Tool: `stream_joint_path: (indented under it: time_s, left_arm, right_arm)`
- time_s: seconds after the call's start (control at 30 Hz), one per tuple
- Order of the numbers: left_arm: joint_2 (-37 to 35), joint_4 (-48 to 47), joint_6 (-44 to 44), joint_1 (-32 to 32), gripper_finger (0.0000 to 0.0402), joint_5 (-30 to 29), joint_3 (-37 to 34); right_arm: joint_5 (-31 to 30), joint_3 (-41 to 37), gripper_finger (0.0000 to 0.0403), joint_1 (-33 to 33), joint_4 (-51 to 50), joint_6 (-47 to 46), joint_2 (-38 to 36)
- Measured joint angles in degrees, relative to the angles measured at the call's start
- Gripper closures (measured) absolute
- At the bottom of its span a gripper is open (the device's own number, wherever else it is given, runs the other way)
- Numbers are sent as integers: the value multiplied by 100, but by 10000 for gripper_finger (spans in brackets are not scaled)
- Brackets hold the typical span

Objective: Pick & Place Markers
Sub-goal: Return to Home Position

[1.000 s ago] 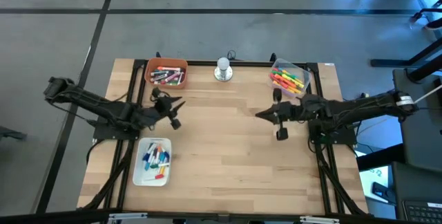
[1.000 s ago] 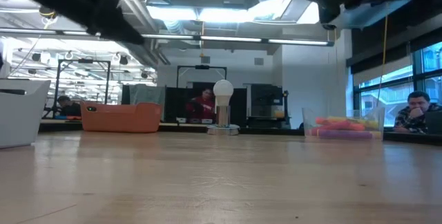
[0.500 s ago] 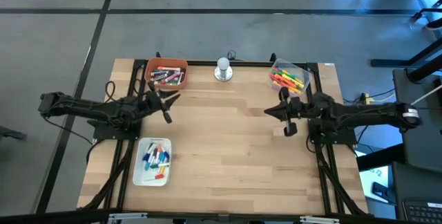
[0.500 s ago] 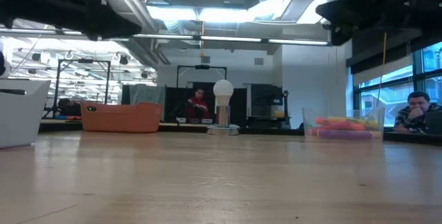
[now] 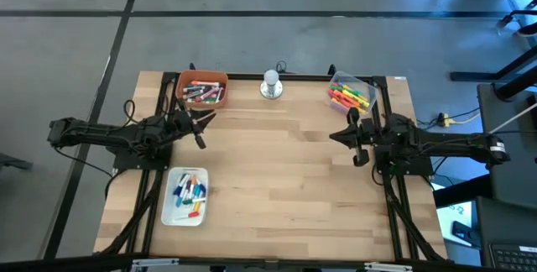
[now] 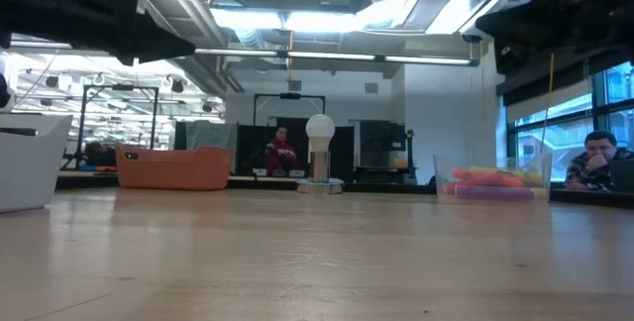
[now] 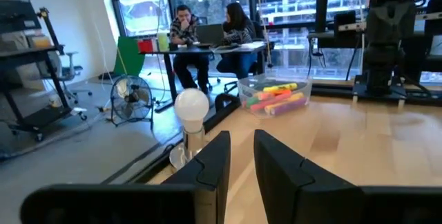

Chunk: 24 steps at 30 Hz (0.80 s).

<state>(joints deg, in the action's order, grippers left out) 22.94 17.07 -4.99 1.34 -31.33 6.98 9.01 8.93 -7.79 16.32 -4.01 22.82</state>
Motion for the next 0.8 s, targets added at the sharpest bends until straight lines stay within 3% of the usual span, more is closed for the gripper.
stream_joint_path:
  time_s: [0.23,0.67,0.8]
  left_arm:
    - [-75,303,467,0,341,592,-295]
    - [-72,950,668,0,341,928,-382]
    - [-68,930,680,0,341,1147,-382]
  right_arm:
    - [-7,0,402,2,-647,182,-626]
    - [11,0,400,2,-1541,219,-1098]
    - [18,-266,400,2,-1034,207,-1358]
